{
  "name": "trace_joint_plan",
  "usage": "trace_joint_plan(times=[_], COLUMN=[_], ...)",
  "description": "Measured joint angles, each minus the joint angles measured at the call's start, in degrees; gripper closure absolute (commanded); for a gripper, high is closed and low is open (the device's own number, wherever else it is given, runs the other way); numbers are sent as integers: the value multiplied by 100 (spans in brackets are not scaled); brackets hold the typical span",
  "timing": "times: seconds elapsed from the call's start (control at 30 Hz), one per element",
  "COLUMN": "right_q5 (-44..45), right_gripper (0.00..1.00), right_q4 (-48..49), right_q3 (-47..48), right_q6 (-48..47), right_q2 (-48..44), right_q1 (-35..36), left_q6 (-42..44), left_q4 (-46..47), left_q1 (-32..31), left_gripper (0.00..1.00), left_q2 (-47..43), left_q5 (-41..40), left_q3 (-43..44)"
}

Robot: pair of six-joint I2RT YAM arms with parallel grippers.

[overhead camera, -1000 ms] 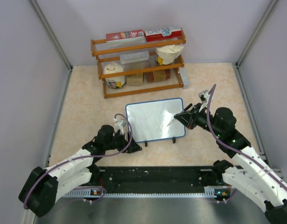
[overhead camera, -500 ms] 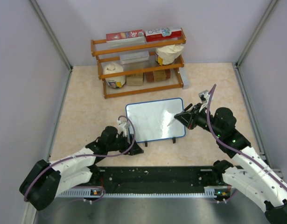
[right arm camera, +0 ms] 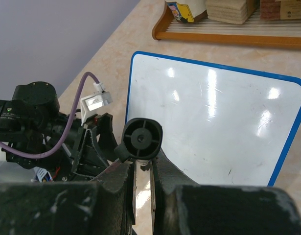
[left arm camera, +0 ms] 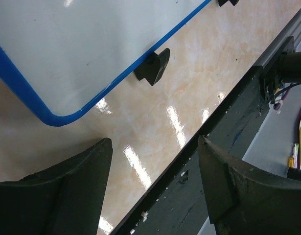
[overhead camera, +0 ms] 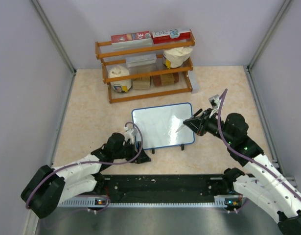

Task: Write a sentence on the whiteboard
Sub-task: Adjust the whiteboard at the center of the board.

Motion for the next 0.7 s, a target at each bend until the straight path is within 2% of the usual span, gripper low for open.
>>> trace_joint_plan(times=[0.7], right_q5=[72], right_gripper=[100], right_q4=[-39], right_q3=[0], right_q6=[-2], right_q2=[2], right_q1=[0], left_q6=[-125], left_q4=[509], left_q1=[-122], left_gripper=[26], left_q2=[450], left_q5=[2], left_q3=[46])
